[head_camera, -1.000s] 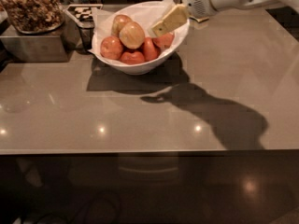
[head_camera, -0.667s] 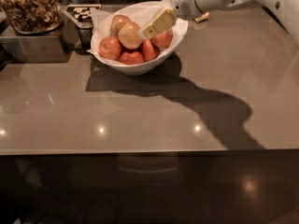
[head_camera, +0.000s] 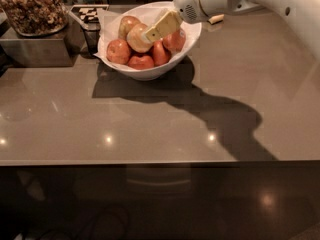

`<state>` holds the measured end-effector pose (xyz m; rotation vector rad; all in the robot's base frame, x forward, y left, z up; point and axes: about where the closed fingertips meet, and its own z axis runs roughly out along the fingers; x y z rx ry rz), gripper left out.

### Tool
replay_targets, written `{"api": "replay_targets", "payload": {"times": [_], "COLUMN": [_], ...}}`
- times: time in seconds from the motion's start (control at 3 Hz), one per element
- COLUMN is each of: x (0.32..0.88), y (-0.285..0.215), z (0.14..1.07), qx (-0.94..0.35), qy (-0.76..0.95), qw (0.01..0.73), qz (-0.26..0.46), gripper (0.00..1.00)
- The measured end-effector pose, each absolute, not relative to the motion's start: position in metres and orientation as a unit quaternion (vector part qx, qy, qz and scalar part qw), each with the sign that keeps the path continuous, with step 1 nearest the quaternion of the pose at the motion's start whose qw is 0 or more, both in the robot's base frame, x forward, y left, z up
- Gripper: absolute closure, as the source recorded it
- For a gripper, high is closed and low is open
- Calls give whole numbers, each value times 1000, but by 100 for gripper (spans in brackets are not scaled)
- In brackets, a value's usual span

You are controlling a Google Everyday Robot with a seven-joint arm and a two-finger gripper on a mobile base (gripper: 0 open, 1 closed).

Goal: Pick apple from white bowl

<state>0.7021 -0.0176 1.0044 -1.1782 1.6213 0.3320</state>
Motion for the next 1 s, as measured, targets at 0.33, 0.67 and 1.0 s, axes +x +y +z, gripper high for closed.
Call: {"api": "replay_targets", "payload": {"times": [0.33, 0.67, 1.0], "x": [710, 710, 710], "y": [-8, -7, -7], "z": [1000, 1000, 999], "qx": [-485, -485, -485], "qy": [675, 675, 675], "qw": [537, 537, 537], "qz": [147, 147, 148], "gripper": [0, 28, 21]}}
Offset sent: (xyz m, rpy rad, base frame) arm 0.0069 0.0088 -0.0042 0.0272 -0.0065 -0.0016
